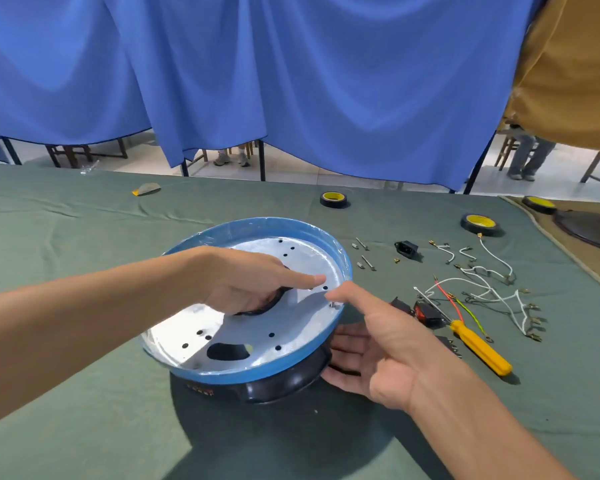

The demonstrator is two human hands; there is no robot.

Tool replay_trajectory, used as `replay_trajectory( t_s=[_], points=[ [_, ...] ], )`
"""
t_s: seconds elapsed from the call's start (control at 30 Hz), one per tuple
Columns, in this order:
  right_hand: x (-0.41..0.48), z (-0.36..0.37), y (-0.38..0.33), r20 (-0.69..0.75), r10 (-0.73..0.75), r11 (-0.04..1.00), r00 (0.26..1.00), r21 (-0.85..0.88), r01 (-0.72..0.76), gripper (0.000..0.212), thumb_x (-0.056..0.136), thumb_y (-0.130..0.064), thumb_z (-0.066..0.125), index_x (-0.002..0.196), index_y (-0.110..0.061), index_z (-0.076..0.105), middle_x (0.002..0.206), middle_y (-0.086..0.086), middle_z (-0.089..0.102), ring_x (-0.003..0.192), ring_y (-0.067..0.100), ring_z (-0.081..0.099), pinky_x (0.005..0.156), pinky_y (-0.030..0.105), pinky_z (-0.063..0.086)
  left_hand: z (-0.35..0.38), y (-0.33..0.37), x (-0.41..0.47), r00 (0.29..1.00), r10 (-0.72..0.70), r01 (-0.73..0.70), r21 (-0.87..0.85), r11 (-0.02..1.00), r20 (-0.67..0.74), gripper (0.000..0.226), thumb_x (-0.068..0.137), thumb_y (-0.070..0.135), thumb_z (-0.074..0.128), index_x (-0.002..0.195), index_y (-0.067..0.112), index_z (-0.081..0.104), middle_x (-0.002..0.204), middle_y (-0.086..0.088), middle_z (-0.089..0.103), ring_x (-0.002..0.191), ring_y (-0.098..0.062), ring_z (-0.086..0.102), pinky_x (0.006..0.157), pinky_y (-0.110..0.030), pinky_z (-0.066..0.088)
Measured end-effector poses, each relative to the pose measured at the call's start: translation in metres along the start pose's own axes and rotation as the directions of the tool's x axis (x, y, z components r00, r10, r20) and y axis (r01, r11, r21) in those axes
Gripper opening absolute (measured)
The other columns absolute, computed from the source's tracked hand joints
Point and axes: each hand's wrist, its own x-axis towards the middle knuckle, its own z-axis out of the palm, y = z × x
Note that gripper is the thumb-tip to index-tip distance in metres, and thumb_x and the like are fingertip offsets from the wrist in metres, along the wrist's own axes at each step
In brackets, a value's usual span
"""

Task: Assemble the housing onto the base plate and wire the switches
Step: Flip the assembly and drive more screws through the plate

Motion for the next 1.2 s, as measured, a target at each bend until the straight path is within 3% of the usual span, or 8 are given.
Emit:
replay_trajectory(
  t_s=[0.2,0.3,0.4,0.6,0.77,0.93,1.1,1.2],
  points=[
    [0.009,-0.009,-0.020,0.086,-0.019,0.992,0.996,-0.126,0.030,0.055,0.049,-0.025,0.078,0.100,-0.007,0.065,0.099,0.014,0.066,0.084,0.027,0.059,0.081,0.037,0.053,-0.009,-0.001,0.013,0.986,-0.002,0.012,-0.063,0.998,0.166,0.049,0.088,0.060,0.057,0.115,0.020,0.069,0.117,0.001,0.072,0.106,-0.012,0.067,0.094,-0.029,0.050],
    [0.013,-0.015,-0.038,0.133,-0.016,0.976,0.991,-0.211,0.044,0.064,0.042,-0.027,0.077,0.101,-0.011,0.062,0.097,0.013,0.056,0.088,0.026,0.050,0.086,0.038,0.047,0.008,-0.007,0.018,0.976,0.125,-0.084,-0.225,0.971,0.178,0.050,0.088,0.061,0.057,0.122,0.025,0.067,0.128,0.005,0.066,0.123,-0.014,0.058,0.109,-0.037,0.039],
    [0.019,-0.017,-0.049,0.191,0.000,0.968,0.982,-0.248,0.048,0.062,0.047,-0.033,0.076,0.103,-0.012,0.060,0.105,0.012,0.036,0.094,0.027,0.035,0.109,0.041,0.036,0.032,-0.020,0.024,0.947,0.306,-0.234,-0.442,0.866,0.097,0.055,0.099,0.053,0.047,0.134,0.011,0.054,0.133,-0.007,0.060,0.129,-0.027,0.051,0.118,-0.053,0.024],
    [0.033,-0.011,-0.055,0.192,-0.064,0.903,0.979,-0.408,0.139,0.052,0.053,-0.043,0.072,0.100,-0.020,0.065,0.099,0.011,0.051,0.092,0.028,0.033,0.083,0.040,0.027,0.060,-0.023,0.024,0.848,0.527,-0.281,-0.800,0.530,0.051,0.047,0.101,0.042,0.049,0.133,0.007,0.050,0.139,-0.015,0.046,0.130,-0.030,0.045,0.117,-0.045,0.027],
    [0.034,-0.006,-0.062,0.173,-0.105,0.818,0.979,-0.545,0.184,0.051,0.059,-0.052,0.067,0.097,-0.017,0.071,0.095,0.009,0.063,0.085,0.028,0.049,0.080,0.039,0.037,0.054,-0.020,0.026,0.901,0.424,-0.345,-0.746,0.569,-0.093,0.034,0.102,0.037,0.047,0.103,0.020,0.076,0.114,0.001,0.070,0.111,-0.010,0.065,0.088,-0.027,0.052],
    [0.036,-0.006,-0.061,0.148,-0.162,0.764,0.976,-0.607,0.219,0.057,0.067,-0.057,0.065,0.099,-0.011,0.071,0.105,0.016,0.072,0.089,0.035,0.061,0.085,0.045,0.044,0.053,-0.023,0.026,0.938,0.286,-0.336,-0.699,0.631,-0.193,0.033,0.100,0.038,0.052,0.101,0.019,0.078,0.112,-0.006,0.073,0.105,-0.017,0.069,0.074,-0.026,0.057],
    [0.032,-0.006,-0.058,0.113,-0.252,0.703,0.961,-0.661,0.263,0.048,0.079,-0.056,0.064,0.095,-0.011,0.074,0.102,0.018,0.071,0.079,0.027,0.061,0.075,0.039,0.039,0.057,-0.019,0.024,0.956,0.199,-0.294,-0.700,0.650,-0.216,0.037,0.097,0.036,0.055,0.118,0.008,0.068,0.114,-0.011,0.072,0.105,-0.024,0.070,0.085,-0.036,0.052],
    [0.031,-0.005,-0.063,0.098,-0.444,0.505,0.891,-0.793,0.339,0.054,0.083,-0.057,0.063,0.081,-0.003,0.071,0.070,0.008,0.073,0.057,0.015,0.060,0.059,0.025,0.042,0.058,-0.016,0.021,0.960,0.209,-0.279,-0.721,0.635,-0.188,0.035,0.101,0.034,0.050,0.119,0.010,0.067,0.115,-0.008,0.072,0.104,-0.020,0.070,0.082,-0.031,0.054]
  ],
)
